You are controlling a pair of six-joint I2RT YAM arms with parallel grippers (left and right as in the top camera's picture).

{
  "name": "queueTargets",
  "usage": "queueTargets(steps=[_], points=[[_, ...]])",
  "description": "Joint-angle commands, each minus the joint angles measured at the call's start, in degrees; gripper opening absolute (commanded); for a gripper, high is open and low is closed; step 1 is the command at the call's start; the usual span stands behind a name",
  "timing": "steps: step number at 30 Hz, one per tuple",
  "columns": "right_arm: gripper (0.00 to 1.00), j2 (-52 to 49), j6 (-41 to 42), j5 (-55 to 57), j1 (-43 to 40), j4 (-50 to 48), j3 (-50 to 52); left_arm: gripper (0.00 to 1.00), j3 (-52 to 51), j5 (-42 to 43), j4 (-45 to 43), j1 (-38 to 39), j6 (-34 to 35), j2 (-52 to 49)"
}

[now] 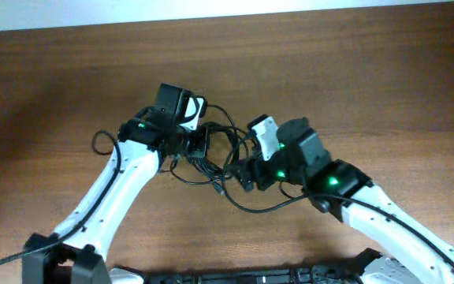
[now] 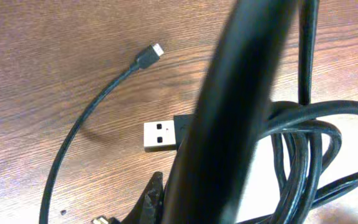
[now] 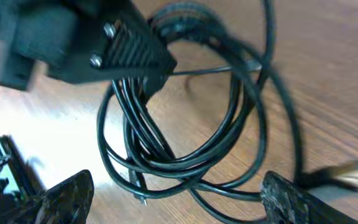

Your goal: Untangle cables

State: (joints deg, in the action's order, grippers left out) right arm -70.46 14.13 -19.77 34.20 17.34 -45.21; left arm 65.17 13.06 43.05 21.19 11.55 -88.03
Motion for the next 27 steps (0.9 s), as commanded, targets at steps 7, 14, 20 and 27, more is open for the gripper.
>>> queueTargets(steps=[7,14,20,27], points=[[0.83,-4.92,-0.61,18.80,0.61,-2.80,-0.46,0.00,0.92,2.19,4.22,-1.27,-1.86,3.48],[0.80,-5.42,-0.13,26.14,0.61,-1.20,-0.44,0.00,1.38,12.85,4.02,-1.49,-1.84,9.25],[0.81,-6.21,8.90,29.09,-5.01,8.61,-0.44,0.00,1.38,12.63,4.20,-16.76,0.35,18.08],[0.94,-0.55,8.35,0.85,-4.98,-7.28,-0.46,0.00,1.36,12.44,3.32,-17.55,9.68,17.86]])
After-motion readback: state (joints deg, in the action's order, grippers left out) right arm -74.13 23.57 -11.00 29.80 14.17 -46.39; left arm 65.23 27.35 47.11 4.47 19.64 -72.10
